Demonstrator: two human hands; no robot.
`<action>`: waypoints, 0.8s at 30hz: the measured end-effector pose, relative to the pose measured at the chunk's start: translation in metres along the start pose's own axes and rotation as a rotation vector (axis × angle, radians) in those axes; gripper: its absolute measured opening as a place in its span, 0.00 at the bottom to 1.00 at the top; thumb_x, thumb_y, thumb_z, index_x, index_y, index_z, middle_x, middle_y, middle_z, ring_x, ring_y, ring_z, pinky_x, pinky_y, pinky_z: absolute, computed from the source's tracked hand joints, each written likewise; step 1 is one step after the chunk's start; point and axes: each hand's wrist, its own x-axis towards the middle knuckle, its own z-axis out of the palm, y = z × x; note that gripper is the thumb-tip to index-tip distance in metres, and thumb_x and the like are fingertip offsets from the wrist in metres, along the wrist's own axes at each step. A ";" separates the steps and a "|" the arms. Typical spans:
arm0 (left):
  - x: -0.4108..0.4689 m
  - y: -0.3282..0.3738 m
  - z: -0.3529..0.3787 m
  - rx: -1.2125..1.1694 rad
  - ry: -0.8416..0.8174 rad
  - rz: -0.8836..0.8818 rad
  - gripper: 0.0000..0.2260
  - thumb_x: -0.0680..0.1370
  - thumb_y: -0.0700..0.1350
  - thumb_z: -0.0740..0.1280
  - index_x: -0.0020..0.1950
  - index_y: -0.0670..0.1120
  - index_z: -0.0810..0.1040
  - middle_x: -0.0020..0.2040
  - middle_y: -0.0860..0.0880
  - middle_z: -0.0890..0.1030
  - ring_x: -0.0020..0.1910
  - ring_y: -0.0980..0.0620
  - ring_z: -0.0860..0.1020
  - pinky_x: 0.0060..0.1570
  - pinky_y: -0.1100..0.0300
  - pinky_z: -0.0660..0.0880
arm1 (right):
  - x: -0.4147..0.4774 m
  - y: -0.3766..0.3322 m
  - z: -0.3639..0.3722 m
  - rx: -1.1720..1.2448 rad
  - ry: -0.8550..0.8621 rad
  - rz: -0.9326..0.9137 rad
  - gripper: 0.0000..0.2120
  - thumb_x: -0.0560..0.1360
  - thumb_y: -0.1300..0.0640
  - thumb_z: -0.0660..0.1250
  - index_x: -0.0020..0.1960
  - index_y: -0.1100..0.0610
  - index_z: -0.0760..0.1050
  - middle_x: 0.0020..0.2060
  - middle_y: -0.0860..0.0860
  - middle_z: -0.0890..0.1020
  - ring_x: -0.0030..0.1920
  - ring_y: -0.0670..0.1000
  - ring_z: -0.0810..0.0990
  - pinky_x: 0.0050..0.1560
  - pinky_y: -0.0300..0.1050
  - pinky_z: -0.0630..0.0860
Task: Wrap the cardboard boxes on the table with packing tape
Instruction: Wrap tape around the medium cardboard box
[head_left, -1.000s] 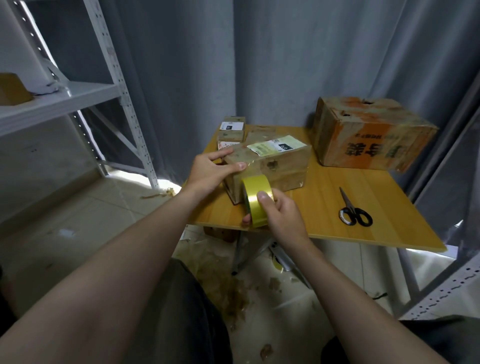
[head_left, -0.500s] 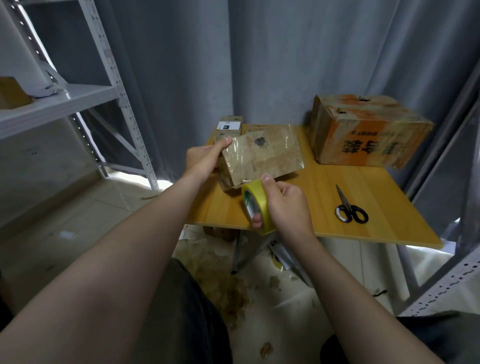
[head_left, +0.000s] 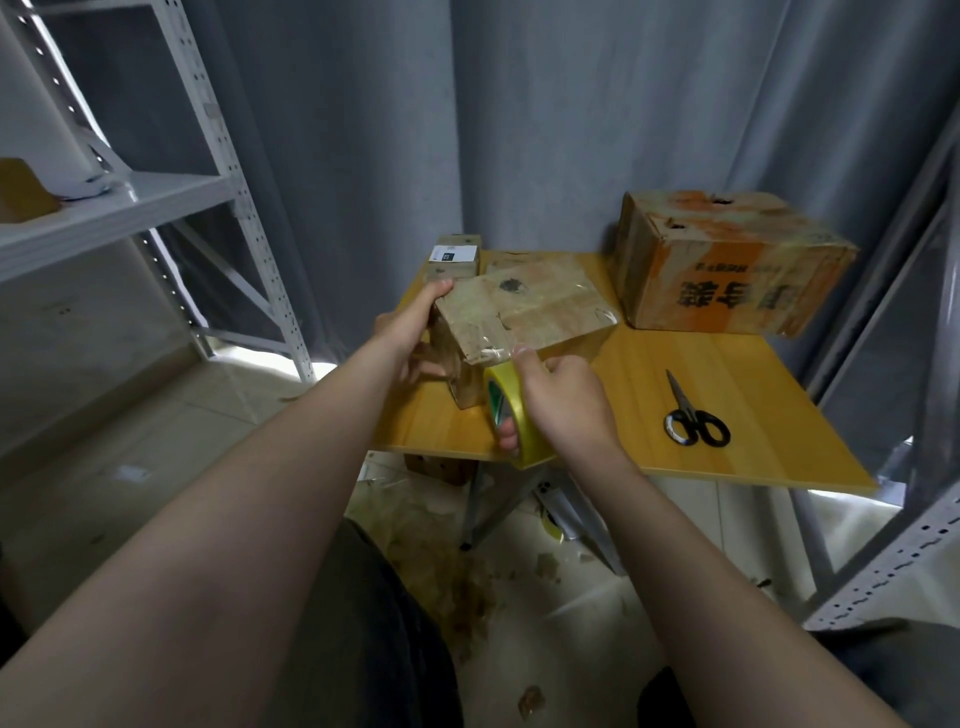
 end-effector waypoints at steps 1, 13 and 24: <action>0.000 -0.001 -0.001 0.040 -0.035 -0.061 0.38 0.68 0.74 0.71 0.66 0.47 0.77 0.53 0.42 0.86 0.41 0.40 0.88 0.18 0.66 0.65 | 0.000 0.000 0.000 -0.013 -0.012 0.017 0.24 0.84 0.41 0.59 0.47 0.60 0.78 0.28 0.56 0.85 0.28 0.57 0.86 0.31 0.49 0.83; 0.012 0.003 0.009 0.189 0.045 0.072 0.30 0.75 0.68 0.71 0.57 0.41 0.79 0.45 0.40 0.87 0.40 0.38 0.87 0.34 0.48 0.84 | -0.006 0.008 0.013 0.141 -0.100 0.146 0.18 0.83 0.42 0.62 0.50 0.57 0.70 0.31 0.60 0.85 0.29 0.61 0.86 0.28 0.49 0.82; -0.003 0.000 0.023 0.314 -0.218 0.357 0.32 0.81 0.49 0.72 0.82 0.49 0.62 0.71 0.47 0.77 0.66 0.47 0.79 0.65 0.51 0.78 | -0.013 0.007 0.016 0.291 -0.154 0.161 0.18 0.85 0.44 0.61 0.58 0.59 0.75 0.36 0.61 0.87 0.34 0.61 0.87 0.37 0.49 0.83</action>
